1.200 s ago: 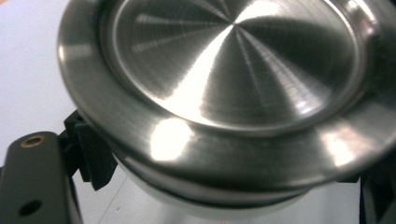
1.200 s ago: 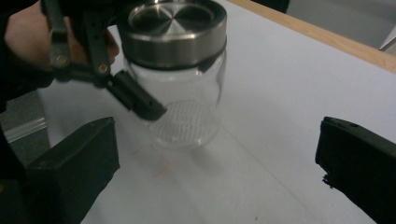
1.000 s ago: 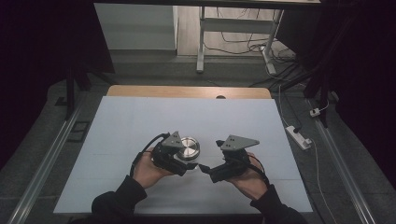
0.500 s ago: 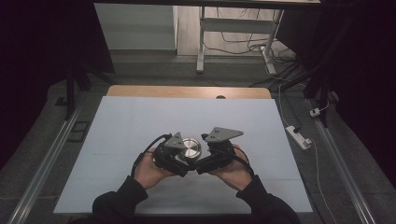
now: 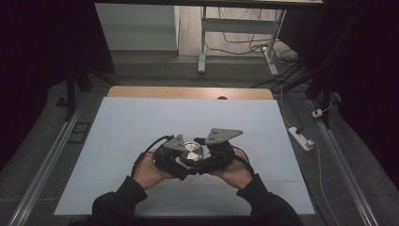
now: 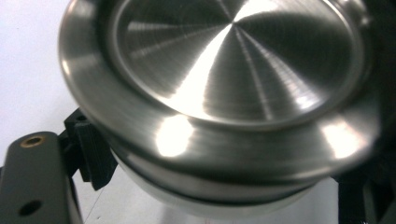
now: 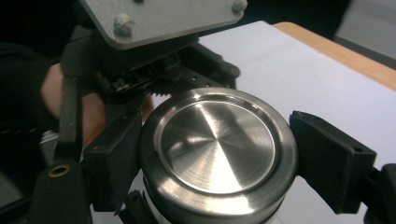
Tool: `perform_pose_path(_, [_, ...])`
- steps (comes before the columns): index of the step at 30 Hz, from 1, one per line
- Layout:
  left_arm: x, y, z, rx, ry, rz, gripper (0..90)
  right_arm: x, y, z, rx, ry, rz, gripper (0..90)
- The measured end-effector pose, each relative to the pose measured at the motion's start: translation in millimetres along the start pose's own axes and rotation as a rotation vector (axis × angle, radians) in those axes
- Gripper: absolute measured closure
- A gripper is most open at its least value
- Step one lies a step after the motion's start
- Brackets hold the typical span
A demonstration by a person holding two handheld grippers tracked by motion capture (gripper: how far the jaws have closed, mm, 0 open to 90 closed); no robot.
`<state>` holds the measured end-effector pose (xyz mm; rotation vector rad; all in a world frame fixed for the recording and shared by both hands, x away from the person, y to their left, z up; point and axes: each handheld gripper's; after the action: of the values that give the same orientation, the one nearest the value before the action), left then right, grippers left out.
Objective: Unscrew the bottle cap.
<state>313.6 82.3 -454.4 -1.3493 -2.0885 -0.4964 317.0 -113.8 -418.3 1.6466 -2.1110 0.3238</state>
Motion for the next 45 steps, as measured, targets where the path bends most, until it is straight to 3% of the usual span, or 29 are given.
perform_pose_path(7, [0.6,-2.1,-0.7,-0.026,-0.015,0.062,15.6,4.8,-17.9,-1.7,0.062,0.016,-0.201,20.2])
perform_pose_path(11, [-0.1,-6.9,-1.6,-0.068,-0.016,0.100,15.6,5.5,-30.1,-1.3,0.136,0.020,-0.364,20.0])
perform_pose_path(13, [-0.8,-9.9,-3.1,-0.079,-0.017,0.102,15.5,6.8,-34.0,0.5,0.168,0.017,-0.427,19.4])
perform_pose_path(14, [-0.5,-10.2,-3.9,-0.082,-0.012,0.092,15.5,7.5,-34.2,0.9,0.155,0.012,-0.432,16.3])
perform_pose_path(17, [0.4,-8.3,-3.8,-0.051,-0.012,0.053,15.5,11.3,-26.4,-1.9,0.111,0.010,-0.379,4.2])
perform_pose_path(18, [0.8,-6.4,-3.0,-0.041,-0.010,0.040,15.5,13.3,-22.1,-4.0,0.108,0.013,-0.338,3.1])
perform_pose_path(23, [2.3,-0.4,0.5,0.033,-0.020,-0.024,15.5,13.0,3.9,-9.6,0.114,0.056,-0.037,7.4])
perform_pose_path(27, [3.7,-0.2,0.6,0.041,-0.019,-0.050,15.5,2.2,14.6,-9.3,0.104,0.065,0.079,9.6])
perform_pose_path(31, [3.1,-2.0,-0.5,0.046,-0.026,-0.050,15.5,-0.3,13.5,-9.2,0.046,0.009,0.107,18.0])
perform_pose_path(36, [4.1,-2.4,-0.5,0.019,-0.017,-0.022,15.5,0.6,13.5,-8.4,0.048,0.012,0.091,20.2])
perform_pose_path(41, [5.6,-3.3,-0.1,-0.025,-0.030,0.066,15.5,7.7,3.5,-7.2,0.072,0.010,-0.060,20.2])
perform_pose_path(45, [4.4,-6.6,-1.7,-0.051,-0.036,0.110,15.5,12.8,-6.1,-6.1,0.111,0.014,-0.186,20.2])
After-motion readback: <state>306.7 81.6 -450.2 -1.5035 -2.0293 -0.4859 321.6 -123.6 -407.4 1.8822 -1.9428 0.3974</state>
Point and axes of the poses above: each handheld gripper's, and its own axes: x roughly backward along the jaws, z roughly out of its underside, y roughly to its left, and after that the axes turned 5 degrees about -z, right-handed
